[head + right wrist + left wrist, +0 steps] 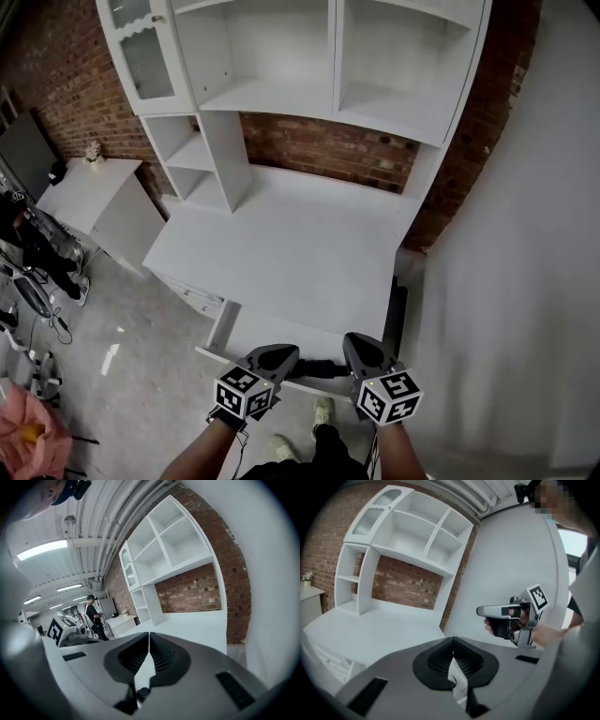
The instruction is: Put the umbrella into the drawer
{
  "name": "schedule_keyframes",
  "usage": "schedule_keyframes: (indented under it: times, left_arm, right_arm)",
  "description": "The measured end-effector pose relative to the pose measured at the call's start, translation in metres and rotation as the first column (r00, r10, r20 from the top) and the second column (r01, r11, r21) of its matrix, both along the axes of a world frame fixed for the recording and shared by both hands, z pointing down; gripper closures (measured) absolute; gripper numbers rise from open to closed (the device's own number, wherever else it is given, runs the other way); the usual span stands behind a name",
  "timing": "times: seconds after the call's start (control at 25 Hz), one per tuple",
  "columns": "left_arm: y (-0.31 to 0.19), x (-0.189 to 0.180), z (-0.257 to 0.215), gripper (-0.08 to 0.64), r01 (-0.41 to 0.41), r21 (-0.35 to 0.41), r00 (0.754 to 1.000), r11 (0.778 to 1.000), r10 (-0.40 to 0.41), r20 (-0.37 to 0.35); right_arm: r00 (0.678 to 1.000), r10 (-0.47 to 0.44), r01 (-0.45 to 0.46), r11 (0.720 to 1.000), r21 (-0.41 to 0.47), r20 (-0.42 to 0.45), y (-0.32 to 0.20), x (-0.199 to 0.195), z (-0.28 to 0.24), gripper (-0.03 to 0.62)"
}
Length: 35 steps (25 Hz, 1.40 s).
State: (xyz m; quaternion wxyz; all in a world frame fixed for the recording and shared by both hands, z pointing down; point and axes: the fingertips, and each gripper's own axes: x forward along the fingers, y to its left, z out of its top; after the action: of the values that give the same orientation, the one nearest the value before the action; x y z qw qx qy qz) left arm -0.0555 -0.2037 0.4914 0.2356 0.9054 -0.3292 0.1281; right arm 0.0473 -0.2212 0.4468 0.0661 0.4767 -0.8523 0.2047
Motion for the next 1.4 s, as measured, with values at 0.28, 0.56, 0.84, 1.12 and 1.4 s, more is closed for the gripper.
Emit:
schedule_keyframes:
  times: [0.28, 0.56, 0.84, 1.12, 1.4]
  left_arm:
    - [0.004, -0.033, -0.059, 0.554, 0.13, 0.064, 0.991, 0.989, -0.129, -0.024]
    - [0.011, -0.063, -0.109, 0.554, 0.216, 0.129, 0.976, 0.968, -0.209, -0.065]
    - [0.014, -0.087, -0.163, 0.554, 0.272, 0.224, 0.962, 0.936, -0.261, -0.079]
    - [0.017, -0.105, -0.203, 0.554, 0.312, 0.284, 0.95, 0.907, -0.29, -0.116]
    - [0.024, -0.111, -0.226, 0.554, 0.322, 0.339, 0.947, 0.884, -0.298, -0.123]
  right_arm:
    - [0.999, -0.043, 0.043, 0.995, 0.086, -0.008, 0.006, -0.027, -0.042, 0.588]
    - [0.999, -0.046, 0.047, 0.987, 0.152, -0.006, 0.011, -0.041, -0.079, 0.588]
    - [1.0, -0.029, 0.028, 0.975, 0.221, 0.0, 0.016, -0.049, -0.121, 0.588]
    - [1.0, -0.029, 0.024, 0.958, 0.285, 0.013, 0.024, -0.053, -0.156, 0.588]
    - [1.0, -0.023, 0.024, 0.945, 0.326, -0.009, 0.033, -0.058, -0.174, 0.588]
